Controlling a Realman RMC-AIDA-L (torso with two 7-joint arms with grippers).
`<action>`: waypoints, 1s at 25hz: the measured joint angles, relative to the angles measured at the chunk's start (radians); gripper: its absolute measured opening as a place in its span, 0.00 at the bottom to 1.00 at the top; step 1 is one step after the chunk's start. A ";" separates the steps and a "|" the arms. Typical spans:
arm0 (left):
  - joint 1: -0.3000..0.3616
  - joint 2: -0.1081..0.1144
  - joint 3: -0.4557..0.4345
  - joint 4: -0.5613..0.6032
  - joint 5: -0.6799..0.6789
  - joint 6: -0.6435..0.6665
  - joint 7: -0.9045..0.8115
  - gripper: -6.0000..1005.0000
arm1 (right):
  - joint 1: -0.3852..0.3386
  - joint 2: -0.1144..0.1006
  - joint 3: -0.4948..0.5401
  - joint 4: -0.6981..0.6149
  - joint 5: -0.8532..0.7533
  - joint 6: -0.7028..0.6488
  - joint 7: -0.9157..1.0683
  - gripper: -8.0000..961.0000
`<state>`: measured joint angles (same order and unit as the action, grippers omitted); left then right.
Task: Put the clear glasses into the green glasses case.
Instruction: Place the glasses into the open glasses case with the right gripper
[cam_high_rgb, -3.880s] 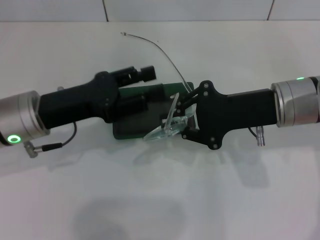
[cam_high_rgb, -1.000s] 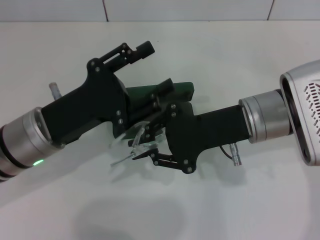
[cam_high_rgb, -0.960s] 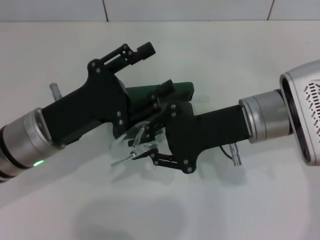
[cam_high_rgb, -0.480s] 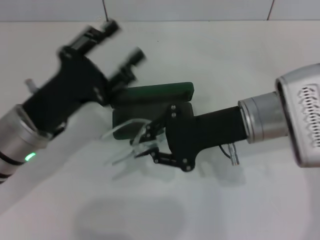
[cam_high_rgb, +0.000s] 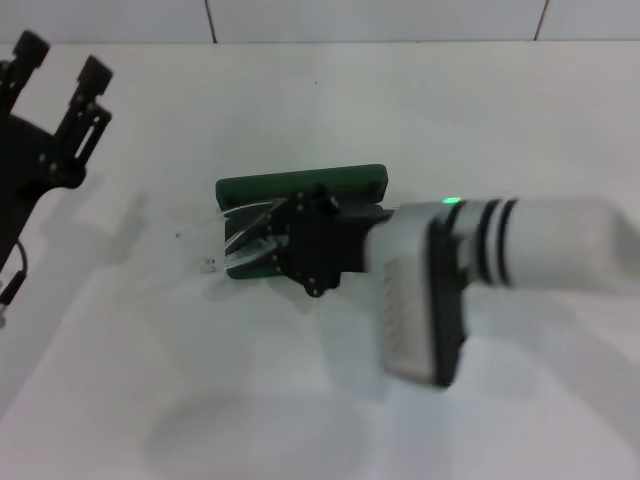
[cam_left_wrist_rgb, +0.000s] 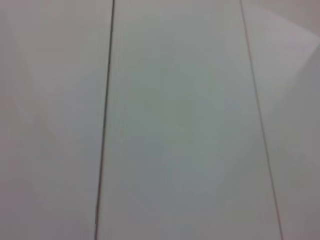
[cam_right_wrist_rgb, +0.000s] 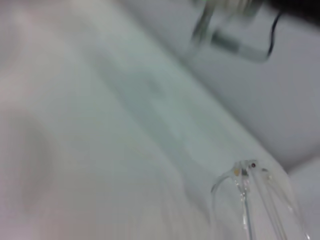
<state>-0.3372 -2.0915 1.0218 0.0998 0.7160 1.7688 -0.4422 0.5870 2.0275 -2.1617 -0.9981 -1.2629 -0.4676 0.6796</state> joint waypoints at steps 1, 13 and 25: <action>0.006 0.000 0.000 0.000 -0.003 0.000 0.000 0.65 | -0.006 0.000 -0.054 -0.021 -0.013 0.093 0.000 0.14; 0.011 0.001 0.008 0.001 0.001 -0.022 -0.011 0.65 | -0.093 0.001 -0.174 -0.083 -0.012 0.312 0.037 0.14; -0.035 0.005 0.011 0.010 0.028 -0.108 -0.051 0.65 | -0.135 0.001 -0.256 -0.112 0.062 0.495 0.060 0.14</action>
<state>-0.3719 -2.0862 1.0326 0.1099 0.7438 1.6613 -0.4936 0.4515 2.0280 -2.4175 -1.1099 -1.2004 0.0270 0.7395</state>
